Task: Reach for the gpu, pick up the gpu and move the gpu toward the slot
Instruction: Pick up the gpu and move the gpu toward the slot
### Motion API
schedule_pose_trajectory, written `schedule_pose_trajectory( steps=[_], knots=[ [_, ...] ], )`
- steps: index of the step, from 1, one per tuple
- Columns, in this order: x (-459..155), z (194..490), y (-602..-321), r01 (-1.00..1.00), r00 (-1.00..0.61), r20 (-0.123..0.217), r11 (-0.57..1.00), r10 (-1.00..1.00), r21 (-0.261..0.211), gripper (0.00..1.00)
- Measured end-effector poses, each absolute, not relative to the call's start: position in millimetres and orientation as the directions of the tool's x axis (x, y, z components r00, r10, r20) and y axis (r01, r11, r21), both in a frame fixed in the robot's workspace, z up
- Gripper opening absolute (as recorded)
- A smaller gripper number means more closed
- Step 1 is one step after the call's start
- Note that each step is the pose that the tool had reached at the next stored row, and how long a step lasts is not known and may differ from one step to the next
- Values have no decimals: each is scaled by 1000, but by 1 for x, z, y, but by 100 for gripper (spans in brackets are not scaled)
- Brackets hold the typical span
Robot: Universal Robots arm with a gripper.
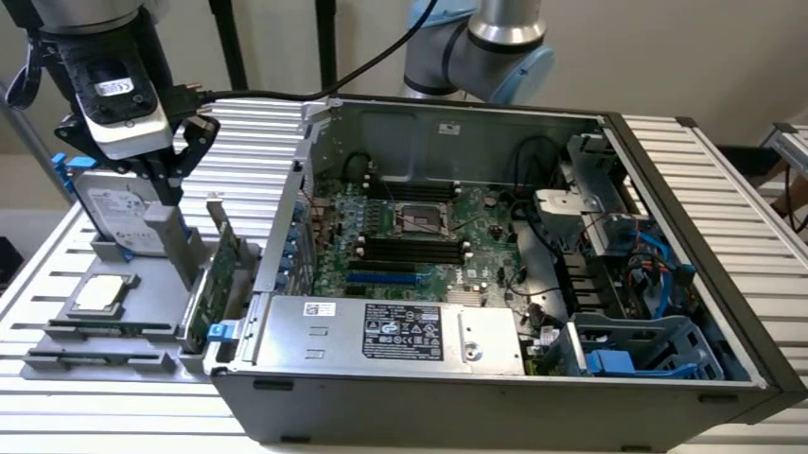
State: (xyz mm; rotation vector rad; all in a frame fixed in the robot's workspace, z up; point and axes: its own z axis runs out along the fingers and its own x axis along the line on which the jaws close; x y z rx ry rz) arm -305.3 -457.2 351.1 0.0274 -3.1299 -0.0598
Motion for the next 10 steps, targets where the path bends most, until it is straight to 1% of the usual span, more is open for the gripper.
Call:
schedule_pose_trajectory(
  steps=[8,9,10],
  knots=[
    [-305,351,-457,-17,-1000,11,999,-18,38,11],
    [-305,351,-457,-17,-1000,11,999,-18,38,12],
    [-305,351,-457,-17,-1000,11,999,-18,38,18]
  ],
)
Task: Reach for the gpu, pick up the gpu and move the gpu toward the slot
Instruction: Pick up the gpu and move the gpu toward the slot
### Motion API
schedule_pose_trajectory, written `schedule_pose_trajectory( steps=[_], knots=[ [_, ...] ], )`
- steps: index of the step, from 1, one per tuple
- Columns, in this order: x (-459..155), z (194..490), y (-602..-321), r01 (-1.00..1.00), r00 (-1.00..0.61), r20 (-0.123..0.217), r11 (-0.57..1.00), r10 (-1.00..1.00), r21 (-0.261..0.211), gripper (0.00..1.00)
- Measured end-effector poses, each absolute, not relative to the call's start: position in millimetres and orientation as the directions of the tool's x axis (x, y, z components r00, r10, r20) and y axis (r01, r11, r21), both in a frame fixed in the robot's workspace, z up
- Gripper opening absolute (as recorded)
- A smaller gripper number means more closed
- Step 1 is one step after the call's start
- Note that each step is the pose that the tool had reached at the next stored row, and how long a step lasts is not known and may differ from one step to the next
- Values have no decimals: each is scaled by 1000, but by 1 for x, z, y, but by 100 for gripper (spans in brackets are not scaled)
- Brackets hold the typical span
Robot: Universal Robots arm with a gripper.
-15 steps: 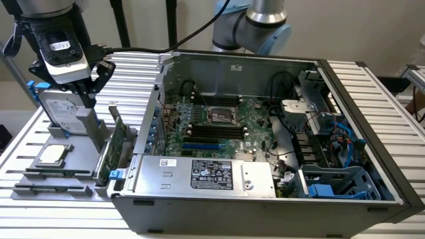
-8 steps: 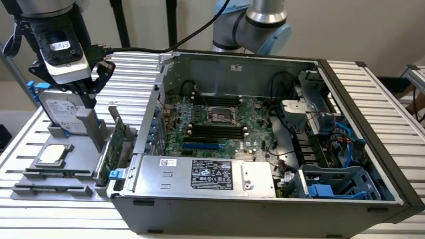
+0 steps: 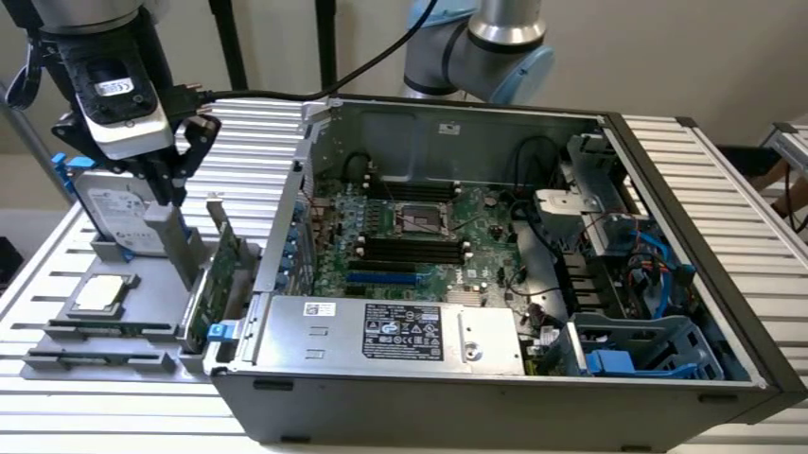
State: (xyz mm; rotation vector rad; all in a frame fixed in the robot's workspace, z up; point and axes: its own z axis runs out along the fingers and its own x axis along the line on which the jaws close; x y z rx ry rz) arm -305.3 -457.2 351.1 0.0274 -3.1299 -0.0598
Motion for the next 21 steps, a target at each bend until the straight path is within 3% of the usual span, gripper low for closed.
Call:
schedule_pose_trajectory(
  steps=[3,4,14,16,17,21],
  knots=[
    [-305,351,-457,-17,-1000,11,999,-18,38,24],
    [-305,351,-457,-17,-1000,11,999,-18,38,31],
    [-304,334,-474,-17,-1000,11,999,-18,38,31],
    [-303,330,-478,-17,-1000,11,999,-18,38,32],
    [-302,328,-479,-17,-1000,11,999,-18,38,38],
    [-300,321,-484,-17,-1000,11,999,-18,38,38]
  ],
)
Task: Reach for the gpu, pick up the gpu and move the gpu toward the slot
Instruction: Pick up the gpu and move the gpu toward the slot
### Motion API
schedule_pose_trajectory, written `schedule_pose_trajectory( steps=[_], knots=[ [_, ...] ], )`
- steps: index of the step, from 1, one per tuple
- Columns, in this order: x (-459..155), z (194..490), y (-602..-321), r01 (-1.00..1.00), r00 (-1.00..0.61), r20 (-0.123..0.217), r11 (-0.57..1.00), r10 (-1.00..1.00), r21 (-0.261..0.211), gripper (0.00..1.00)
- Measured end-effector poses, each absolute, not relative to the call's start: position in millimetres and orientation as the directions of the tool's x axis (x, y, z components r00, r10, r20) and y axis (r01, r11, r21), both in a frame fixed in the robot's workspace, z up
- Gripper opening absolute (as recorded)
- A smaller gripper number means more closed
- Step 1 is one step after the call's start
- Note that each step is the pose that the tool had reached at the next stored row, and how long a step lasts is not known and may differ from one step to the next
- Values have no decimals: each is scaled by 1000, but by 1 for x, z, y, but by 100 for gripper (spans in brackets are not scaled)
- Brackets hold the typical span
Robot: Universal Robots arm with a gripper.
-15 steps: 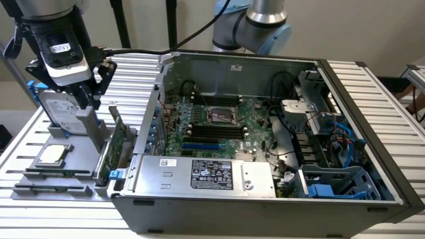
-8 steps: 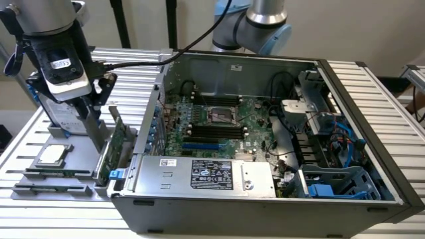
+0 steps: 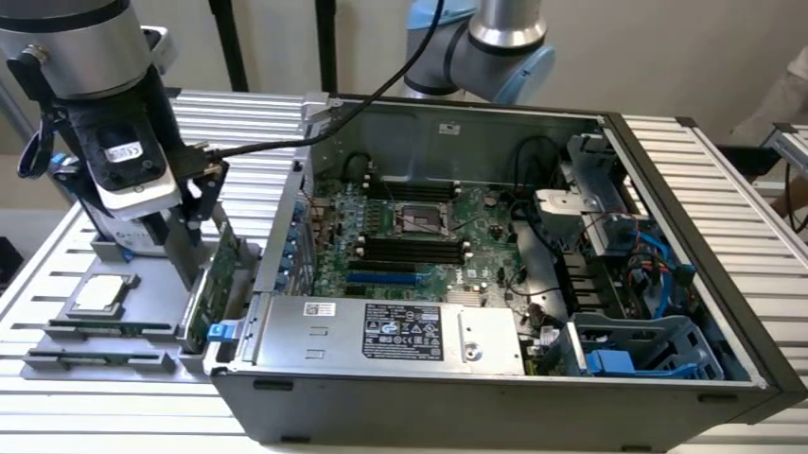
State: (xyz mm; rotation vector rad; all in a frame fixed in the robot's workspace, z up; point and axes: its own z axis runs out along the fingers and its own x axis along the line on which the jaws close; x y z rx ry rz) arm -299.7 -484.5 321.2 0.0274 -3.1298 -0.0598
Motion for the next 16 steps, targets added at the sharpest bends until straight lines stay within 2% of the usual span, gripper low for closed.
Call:
schedule_pose_trajectory(
  steps=[16],
  knots=[
    [-296,292,-487,-14,-1000,10,999,-15,38,38]
  ],
)
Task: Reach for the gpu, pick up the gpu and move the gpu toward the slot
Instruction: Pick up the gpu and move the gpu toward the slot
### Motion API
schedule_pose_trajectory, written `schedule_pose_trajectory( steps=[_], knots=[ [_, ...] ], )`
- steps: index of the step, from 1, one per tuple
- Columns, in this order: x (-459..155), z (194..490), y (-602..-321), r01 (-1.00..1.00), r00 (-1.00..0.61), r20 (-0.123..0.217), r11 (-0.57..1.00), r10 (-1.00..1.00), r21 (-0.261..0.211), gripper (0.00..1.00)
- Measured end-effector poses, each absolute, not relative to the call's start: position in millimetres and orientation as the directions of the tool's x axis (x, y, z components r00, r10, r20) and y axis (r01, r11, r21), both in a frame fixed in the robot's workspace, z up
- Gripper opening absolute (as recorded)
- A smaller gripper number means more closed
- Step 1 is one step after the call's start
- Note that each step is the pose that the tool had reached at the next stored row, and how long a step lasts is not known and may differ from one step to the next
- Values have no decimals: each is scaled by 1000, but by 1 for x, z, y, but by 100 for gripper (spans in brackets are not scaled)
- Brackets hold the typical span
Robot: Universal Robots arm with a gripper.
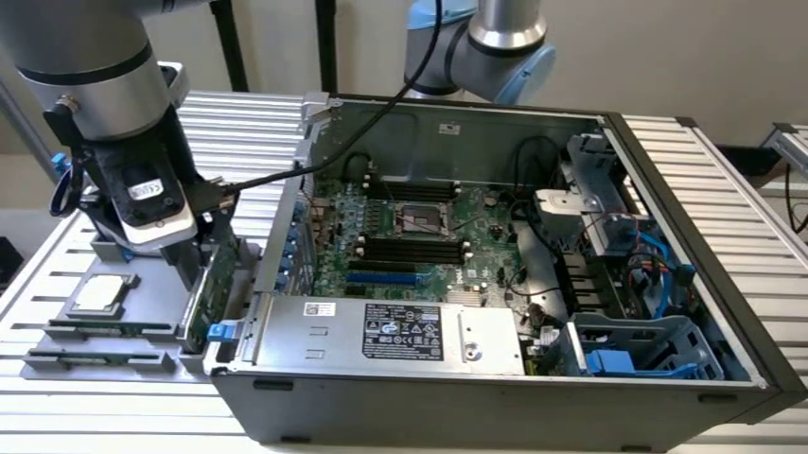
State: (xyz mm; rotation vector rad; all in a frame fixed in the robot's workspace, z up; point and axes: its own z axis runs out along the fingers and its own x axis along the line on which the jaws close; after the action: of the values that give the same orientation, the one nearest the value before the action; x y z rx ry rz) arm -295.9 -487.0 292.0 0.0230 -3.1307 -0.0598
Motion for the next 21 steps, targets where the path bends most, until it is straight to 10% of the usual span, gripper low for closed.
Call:
schedule_pose_trajectory(
  steps=[21],
  knots=[
    [-296,254,-487,9,-1000,7,999,9,38,38]
  ],
)
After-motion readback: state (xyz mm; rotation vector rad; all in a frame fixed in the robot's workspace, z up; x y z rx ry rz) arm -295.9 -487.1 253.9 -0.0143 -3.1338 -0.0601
